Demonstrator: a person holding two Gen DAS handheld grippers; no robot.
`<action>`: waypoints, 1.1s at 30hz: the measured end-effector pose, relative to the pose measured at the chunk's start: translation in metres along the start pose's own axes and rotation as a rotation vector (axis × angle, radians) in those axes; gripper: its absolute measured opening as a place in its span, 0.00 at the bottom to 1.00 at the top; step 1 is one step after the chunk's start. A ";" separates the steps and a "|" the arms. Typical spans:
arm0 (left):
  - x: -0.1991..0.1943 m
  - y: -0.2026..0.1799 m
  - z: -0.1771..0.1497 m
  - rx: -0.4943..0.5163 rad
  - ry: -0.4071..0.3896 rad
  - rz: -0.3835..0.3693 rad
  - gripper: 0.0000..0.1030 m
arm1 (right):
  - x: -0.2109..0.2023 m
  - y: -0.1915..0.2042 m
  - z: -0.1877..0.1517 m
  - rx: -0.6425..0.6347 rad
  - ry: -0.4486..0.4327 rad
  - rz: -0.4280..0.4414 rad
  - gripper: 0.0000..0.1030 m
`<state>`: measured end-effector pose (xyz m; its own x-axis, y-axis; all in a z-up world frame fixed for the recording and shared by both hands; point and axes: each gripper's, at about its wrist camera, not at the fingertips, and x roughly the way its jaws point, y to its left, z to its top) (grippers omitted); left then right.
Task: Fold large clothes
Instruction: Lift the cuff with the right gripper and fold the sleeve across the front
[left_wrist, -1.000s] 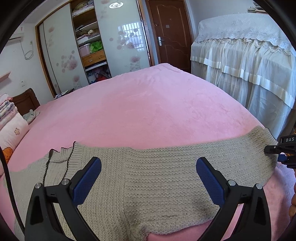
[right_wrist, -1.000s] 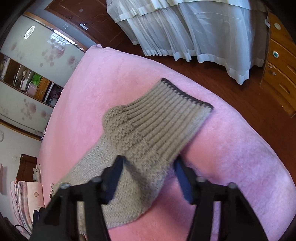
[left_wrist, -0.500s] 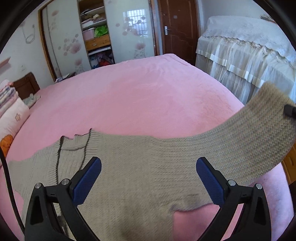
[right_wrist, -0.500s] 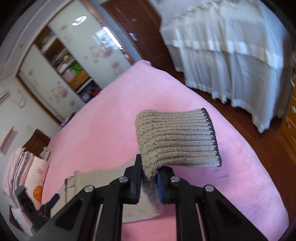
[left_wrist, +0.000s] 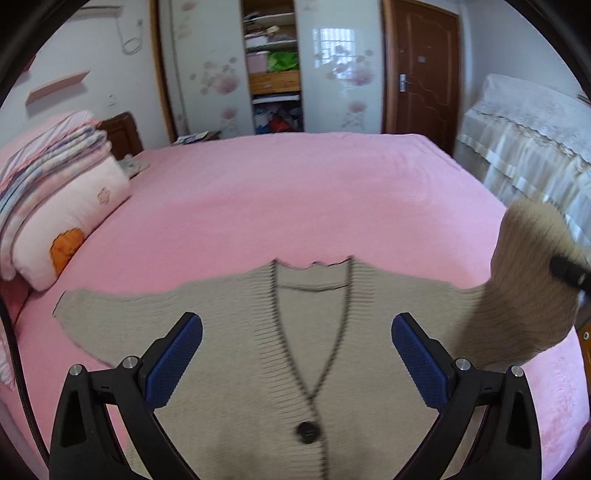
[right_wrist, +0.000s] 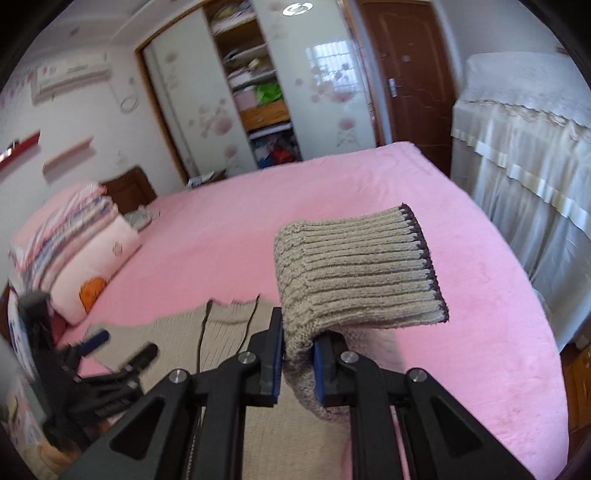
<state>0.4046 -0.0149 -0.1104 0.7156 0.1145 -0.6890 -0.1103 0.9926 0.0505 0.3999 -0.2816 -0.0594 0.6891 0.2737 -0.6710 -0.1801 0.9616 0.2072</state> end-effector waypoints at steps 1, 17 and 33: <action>0.004 0.010 -0.002 -0.010 0.014 0.002 0.99 | 0.013 0.011 -0.008 -0.014 0.025 -0.003 0.13; 0.073 0.072 -0.073 -0.061 0.255 -0.104 0.99 | 0.156 0.128 -0.136 -0.221 0.376 -0.068 0.39; 0.116 0.068 -0.096 -0.296 0.450 -0.444 0.88 | 0.055 0.080 -0.138 -0.165 0.255 0.008 0.55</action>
<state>0.4137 0.0620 -0.2562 0.3887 -0.3905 -0.8345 -0.1028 0.8817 -0.4605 0.3262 -0.1865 -0.1782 0.4923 0.2584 -0.8312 -0.3108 0.9442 0.1094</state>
